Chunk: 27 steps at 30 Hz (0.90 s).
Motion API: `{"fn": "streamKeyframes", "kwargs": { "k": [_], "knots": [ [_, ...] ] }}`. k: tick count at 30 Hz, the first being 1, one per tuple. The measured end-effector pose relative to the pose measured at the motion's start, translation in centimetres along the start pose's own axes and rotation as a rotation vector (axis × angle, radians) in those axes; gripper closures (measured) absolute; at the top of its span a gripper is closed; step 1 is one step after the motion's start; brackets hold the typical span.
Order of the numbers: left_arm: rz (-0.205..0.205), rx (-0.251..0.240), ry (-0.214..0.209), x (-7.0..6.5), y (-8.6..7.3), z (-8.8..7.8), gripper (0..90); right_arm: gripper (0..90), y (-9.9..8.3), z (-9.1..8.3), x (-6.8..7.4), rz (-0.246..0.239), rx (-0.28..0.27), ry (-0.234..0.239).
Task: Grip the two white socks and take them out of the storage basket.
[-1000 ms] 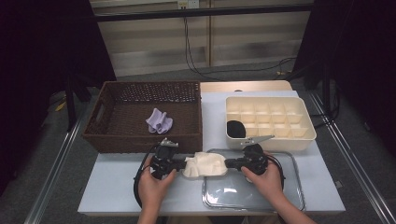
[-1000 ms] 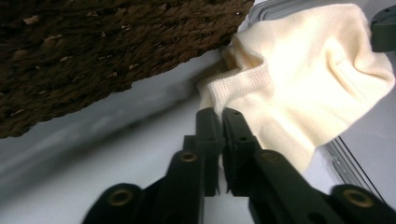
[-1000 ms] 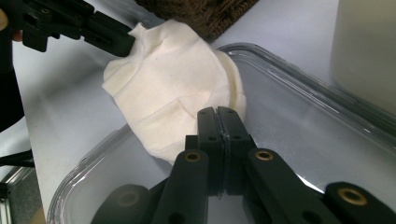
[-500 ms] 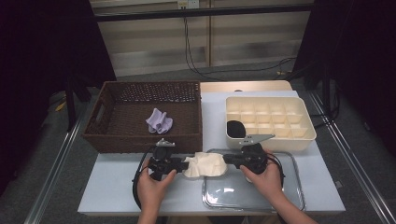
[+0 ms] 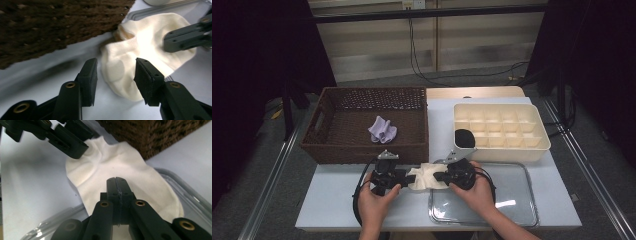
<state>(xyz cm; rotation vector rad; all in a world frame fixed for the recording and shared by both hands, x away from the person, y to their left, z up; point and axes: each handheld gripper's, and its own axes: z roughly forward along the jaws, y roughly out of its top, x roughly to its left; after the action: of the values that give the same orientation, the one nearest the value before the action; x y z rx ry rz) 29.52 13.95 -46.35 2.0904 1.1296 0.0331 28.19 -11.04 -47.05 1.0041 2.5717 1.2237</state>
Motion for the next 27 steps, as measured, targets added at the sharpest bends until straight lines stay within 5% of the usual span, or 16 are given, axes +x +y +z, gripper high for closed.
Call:
{"fn": "streamKeyframes", "kwargs": {
  "k": [6, 11, 15, 19, 27],
  "knots": [
    [-0.020, 0.008, -0.009, -0.1, -0.4, 0.9, 59.2, 90.0, -0.6, 0.1, -0.1, -0.004, 0.001, -0.003],
    [0.051, 0.014, 0.049, -0.9, -0.4, 1.2, 65.4, 90.0, -0.7, 0.1, -0.1, 0.003, -0.004, 0.001],
    [0.069, 0.020, 0.075, -1.4, -0.4, 1.3, 69.6, 90.0, -0.7, 0.1, -0.2, 0.006, -0.012, 0.002],
    [0.050, 0.018, 0.057, -1.5, -0.5, 1.4, 79.4, 90.0, -0.8, 0.1, -0.2, 0.016, -0.013, 0.004],
    [0.040, 0.037, 0.035, -1.5, -0.1, 1.3, 83.9, 90.0, -0.8, 0.1, -0.2, 0.016, -0.012, 0.005]
  ]
}}
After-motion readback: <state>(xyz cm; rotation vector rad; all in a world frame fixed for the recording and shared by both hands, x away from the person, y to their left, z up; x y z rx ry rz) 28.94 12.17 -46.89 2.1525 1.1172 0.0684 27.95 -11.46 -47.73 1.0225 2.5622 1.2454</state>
